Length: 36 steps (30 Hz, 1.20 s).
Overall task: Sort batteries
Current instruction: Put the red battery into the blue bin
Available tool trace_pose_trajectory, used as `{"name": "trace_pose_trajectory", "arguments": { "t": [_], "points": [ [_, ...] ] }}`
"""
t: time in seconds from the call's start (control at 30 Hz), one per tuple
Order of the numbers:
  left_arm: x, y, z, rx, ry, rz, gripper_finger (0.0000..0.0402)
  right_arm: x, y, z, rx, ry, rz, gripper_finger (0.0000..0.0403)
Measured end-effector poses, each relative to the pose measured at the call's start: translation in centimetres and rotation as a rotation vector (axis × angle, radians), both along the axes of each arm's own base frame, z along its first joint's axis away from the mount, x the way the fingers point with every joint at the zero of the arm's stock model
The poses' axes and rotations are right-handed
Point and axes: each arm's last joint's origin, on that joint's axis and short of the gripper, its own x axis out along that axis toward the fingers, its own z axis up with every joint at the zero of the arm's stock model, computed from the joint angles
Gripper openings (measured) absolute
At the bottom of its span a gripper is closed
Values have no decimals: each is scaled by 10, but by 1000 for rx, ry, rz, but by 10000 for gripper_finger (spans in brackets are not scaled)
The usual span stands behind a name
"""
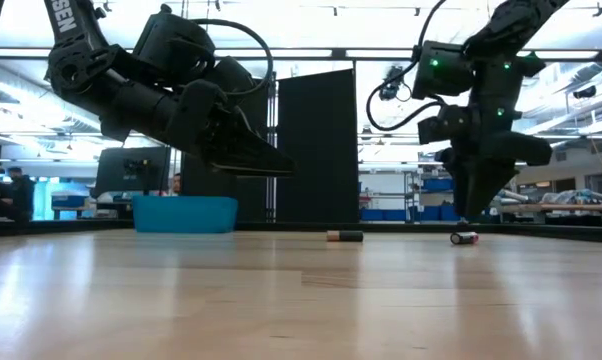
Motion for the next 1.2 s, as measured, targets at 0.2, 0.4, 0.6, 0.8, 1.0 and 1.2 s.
{"name": "trace_pose_trajectory", "arguments": {
  "t": [0.2, 0.4, 0.6, 0.8, 1.0, 1.2],
  "points": [
    [0, 0, 0, 0, 1, 0, 198, 5, -1, -15, 14, 63, 0, 155],
    [0, 0, 0, 1, 3, 0, 198, 9, -2, -29, 8, 119, -5, 154],
    [0, 0, 0, -1, 2, 0, 198, 11, -2, -36, 35, 148, -8, 122],
    [1, 0, 3, -5, -33, 1, 198, 10, 0, -28, 86, 90, -59, 54],
    [-2, 0, 12, -10, -180, 1, 197, 29, 12, -9, 98, -182, -65, 54],
    [-16, 1, 25, -46, -409, 4, 197, 62, 32, 12, 95, -572, -12, 54]
  ]
}}
